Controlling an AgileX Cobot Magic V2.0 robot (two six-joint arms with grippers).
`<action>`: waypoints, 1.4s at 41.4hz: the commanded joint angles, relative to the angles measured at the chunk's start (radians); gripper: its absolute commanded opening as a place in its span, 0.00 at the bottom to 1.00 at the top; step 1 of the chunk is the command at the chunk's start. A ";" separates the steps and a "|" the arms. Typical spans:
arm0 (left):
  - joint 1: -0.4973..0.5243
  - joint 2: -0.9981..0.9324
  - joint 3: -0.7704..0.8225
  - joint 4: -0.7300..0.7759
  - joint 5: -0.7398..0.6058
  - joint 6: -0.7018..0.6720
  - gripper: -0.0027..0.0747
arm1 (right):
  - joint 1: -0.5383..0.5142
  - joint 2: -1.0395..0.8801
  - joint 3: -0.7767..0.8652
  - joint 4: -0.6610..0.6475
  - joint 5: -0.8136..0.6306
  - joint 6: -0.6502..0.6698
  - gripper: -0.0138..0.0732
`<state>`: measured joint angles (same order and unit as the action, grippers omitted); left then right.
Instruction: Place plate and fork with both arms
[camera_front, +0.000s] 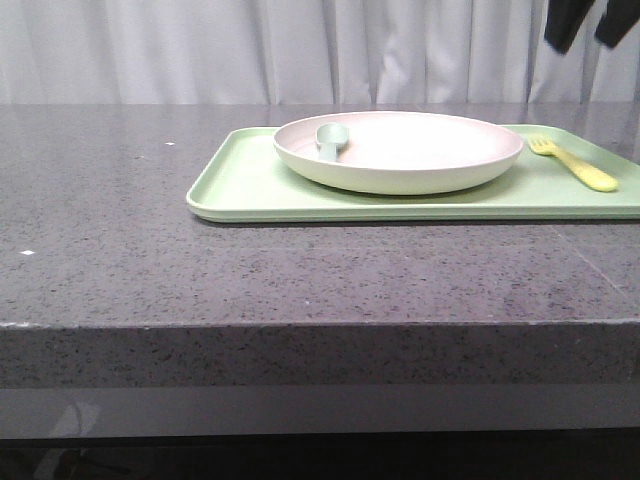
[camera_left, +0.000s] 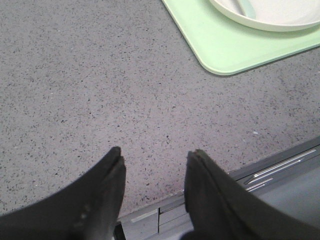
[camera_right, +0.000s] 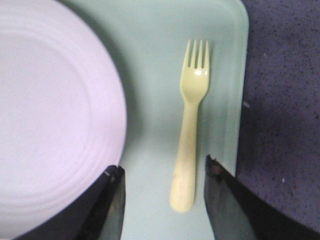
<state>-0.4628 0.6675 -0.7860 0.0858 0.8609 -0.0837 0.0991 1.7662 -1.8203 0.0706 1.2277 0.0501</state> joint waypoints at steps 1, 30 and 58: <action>0.002 -0.003 -0.027 0.004 -0.066 -0.012 0.42 | 0.030 -0.180 0.088 0.010 -0.113 -0.029 0.61; 0.002 -0.003 -0.027 0.004 -0.066 -0.012 0.42 | 0.095 -1.083 0.985 -0.025 -0.486 -0.057 0.61; 0.002 -0.003 -0.027 0.004 -0.066 -0.012 0.42 | 0.095 -1.148 1.011 -0.024 -0.470 -0.057 0.61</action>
<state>-0.4628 0.6675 -0.7860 0.0858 0.8609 -0.0837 0.1937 0.6182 -0.7886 0.0550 0.8270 0.0000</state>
